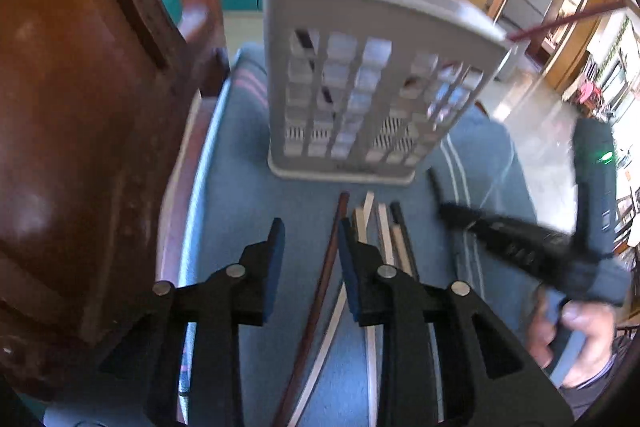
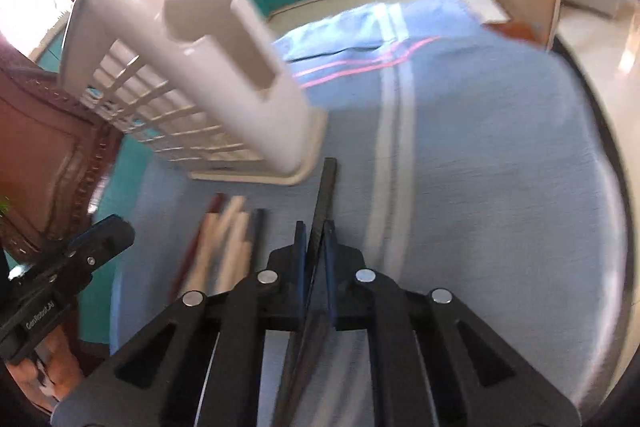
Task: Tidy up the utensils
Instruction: 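Bring both open tools back down to the remaining chopsticks, then grasp a dark brown chopstick with the left tool while the right tool grasps a black chopstick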
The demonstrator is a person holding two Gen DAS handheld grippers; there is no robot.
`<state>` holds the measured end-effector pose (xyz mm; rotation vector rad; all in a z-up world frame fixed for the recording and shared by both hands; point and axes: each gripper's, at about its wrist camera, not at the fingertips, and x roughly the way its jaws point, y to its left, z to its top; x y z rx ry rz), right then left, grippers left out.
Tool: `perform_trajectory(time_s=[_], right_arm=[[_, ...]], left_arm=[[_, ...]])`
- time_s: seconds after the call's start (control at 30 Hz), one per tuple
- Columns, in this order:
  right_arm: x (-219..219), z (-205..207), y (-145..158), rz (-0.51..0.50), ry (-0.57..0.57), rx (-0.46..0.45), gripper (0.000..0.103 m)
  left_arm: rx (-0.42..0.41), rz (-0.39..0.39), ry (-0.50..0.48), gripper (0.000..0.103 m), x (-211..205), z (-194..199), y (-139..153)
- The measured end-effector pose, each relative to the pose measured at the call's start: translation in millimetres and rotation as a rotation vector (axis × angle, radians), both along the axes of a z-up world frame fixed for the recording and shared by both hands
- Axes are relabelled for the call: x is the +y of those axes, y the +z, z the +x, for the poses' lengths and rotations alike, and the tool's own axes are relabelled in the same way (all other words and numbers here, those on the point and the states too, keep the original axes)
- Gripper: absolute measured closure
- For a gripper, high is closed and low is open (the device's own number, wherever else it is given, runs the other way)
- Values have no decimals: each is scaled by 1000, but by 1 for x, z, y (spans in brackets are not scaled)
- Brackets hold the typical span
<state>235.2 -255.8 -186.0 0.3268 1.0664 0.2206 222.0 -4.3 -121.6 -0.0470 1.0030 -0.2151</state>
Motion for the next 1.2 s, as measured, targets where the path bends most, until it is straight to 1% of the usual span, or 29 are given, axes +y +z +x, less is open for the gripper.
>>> perform_trajectory(time_s=[0.1, 0.23, 0.37, 0.43, 0.6, 0.77, 1.07, 1.1, 1.2], right_arm=[[-8, -6, 8, -67, 15, -28, 94], [-4, -15, 14, -143, 60, -44, 94], [1, -14, 13, -178, 61, -42, 94], [3, -13, 14, -193, 61, -40, 93], [14, -6, 17, -265, 66, -53, 78], [22, -6, 13, -328, 79, -50, 78], [26, -5, 6, -366, 89, -48, 78], [26, -5, 6, -371, 91, -50, 77], [29, -6, 2, -382, 95, -56, 77]], left_arm=[[22, 19, -24, 74, -7, 0, -7], [34, 43, -52, 74, -20, -3, -14], [51, 77, -64, 74, -27, -1, -23], [47, 105, -64, 74, -31, -2, -28], [31, 173, -72, 74, -48, -6, -34], [23, 218, -84, 74, -70, -9, -39], [11, 234, -86, 74, -82, -6, -41], [10, 234, -86, 74, -75, -8, -41], [6, 237, -86, 74, -68, -4, -41]])
